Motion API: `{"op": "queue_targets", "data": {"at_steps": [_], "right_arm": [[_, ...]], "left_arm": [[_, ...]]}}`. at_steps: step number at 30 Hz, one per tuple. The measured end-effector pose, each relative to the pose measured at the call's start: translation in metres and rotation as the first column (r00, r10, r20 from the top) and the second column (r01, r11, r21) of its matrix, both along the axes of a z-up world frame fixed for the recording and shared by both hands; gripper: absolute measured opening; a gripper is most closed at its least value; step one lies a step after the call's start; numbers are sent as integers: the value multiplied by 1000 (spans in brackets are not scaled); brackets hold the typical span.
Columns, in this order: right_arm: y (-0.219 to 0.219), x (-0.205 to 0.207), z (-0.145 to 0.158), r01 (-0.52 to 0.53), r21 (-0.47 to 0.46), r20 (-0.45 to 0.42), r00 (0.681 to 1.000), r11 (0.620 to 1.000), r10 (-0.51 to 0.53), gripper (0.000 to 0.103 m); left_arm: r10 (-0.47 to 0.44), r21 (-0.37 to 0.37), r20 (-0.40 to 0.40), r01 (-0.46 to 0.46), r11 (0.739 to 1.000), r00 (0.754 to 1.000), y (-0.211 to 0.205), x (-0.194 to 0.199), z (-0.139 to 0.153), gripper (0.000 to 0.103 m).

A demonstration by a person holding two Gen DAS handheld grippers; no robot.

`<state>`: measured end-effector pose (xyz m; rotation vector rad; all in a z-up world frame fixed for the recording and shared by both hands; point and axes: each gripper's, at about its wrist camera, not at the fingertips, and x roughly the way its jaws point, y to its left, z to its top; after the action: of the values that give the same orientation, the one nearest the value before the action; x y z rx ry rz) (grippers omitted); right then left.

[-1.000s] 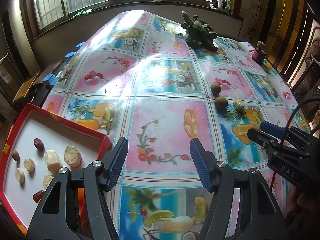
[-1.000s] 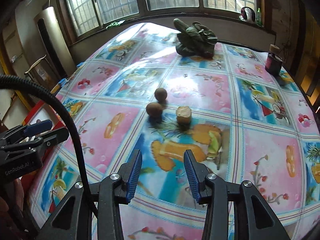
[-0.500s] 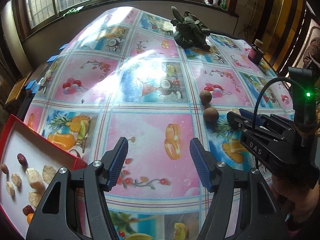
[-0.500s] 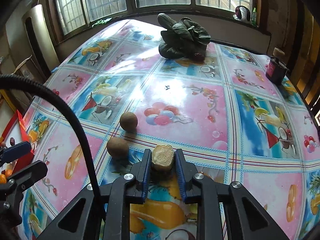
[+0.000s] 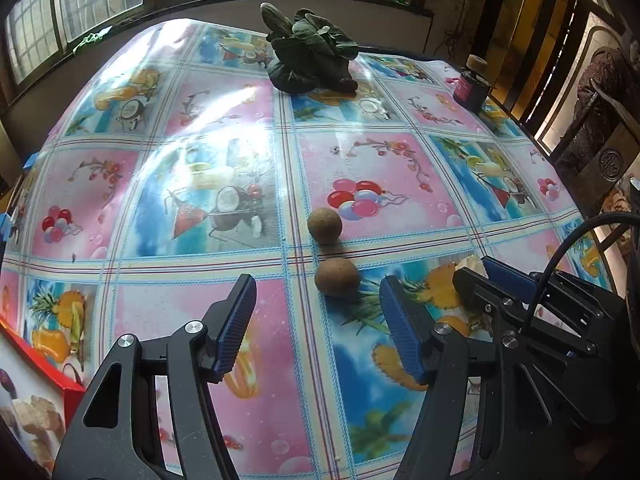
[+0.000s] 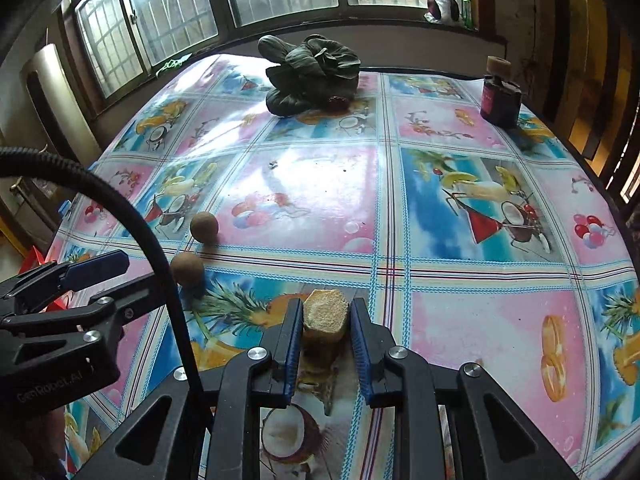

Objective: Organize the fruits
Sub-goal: 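Grasp a kiwi with the left tool while the right tool grasps a round bread slice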

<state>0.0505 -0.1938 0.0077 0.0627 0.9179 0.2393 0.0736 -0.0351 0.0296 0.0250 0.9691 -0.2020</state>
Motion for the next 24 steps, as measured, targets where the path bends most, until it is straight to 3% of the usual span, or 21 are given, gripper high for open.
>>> {"op": "queue_targets", "data": {"at_steps": [4, 5, 6, 7, 17, 24], "right_arm": [[2, 0, 0, -12, -6, 2, 1000, 1000, 12, 23], [2, 0, 0, -16, -3, 1, 1000, 1000, 16, 23], [2, 0, 0, -19, 1, -1, 1000, 1000, 19, 23], [2, 0, 0, -20, 0, -1, 1000, 1000, 20, 23], [9, -1, 1, -58, 0, 3, 998, 998, 58, 23], [19, -7, 9, -96, 36, 11, 995, 995, 96, 23]], "left_arm": [[-20, 21, 1, 20, 1000, 1000, -6, 8, -8, 60], [-20, 25, 1, 20, 1000, 1000, -6, 9, -11, 52], [-20, 18, -14, 21, 1000, 1000, -5, 10, -14, 30], [-20, 12, -22, 20, 1000, 1000, -4, 11, -16, 25], [1, -17, 7, -1, 1000, 1000, 14, -7, -4, 25], [67, 36, 36, -68, 997, 997, 39, -36, 14, 25]]}}
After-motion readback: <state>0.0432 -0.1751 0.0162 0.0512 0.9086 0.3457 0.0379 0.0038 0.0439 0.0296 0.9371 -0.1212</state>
